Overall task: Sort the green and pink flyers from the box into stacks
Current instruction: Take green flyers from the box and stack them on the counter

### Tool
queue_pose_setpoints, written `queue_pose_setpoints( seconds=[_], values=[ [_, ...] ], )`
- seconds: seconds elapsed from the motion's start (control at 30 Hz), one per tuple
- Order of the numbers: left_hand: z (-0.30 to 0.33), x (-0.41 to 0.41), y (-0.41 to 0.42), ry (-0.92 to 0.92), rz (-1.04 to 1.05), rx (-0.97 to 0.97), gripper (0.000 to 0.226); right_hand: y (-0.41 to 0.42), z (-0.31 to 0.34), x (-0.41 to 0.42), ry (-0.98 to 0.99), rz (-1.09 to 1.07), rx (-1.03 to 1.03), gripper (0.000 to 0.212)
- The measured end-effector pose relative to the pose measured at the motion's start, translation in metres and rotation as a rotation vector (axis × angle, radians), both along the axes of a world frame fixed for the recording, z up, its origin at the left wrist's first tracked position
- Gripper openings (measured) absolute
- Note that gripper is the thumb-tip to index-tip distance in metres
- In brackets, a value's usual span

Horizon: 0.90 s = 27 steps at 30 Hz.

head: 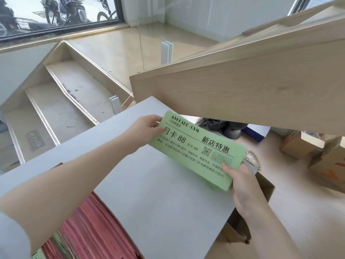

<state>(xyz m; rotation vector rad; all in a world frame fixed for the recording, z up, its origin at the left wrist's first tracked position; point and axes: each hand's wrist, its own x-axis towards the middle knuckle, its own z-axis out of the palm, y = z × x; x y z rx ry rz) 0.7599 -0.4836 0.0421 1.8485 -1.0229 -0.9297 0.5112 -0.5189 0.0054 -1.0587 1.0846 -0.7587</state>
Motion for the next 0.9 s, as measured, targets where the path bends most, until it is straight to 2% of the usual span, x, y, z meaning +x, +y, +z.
queue_pose_setpoints(
  seconds=[0.27,0.4,0.6,0.8,0.83,0.9],
  values=[
    [-0.022,-0.004,-0.058,-0.028,0.088,0.04,0.023,-0.05,0.001,-0.004,0.249,0.091,0.003,0.02],
    [-0.037,-0.006,-0.06,-0.133,0.049,0.07,0.026,-0.052,-0.005,-0.01,0.409,0.115,-0.053,0.02],
    [-0.036,-0.011,-0.056,-0.035,0.072,-0.047,0.026,-0.041,-0.009,-0.021,0.328,0.101,-0.055,0.024],
    [-0.048,-0.013,-0.052,-0.089,0.066,-0.003,0.028,-0.035,-0.019,-0.02,0.485,0.096,-0.075,0.043],
    [-0.05,-0.012,-0.052,-0.105,0.065,0.019,0.03,-0.034,-0.018,-0.02,0.552,0.106,-0.112,0.049],
    [-0.051,-0.009,-0.054,-0.209,0.04,0.088,0.036,-0.032,-0.015,-0.021,0.811,0.143,-0.269,0.07]
  ],
)
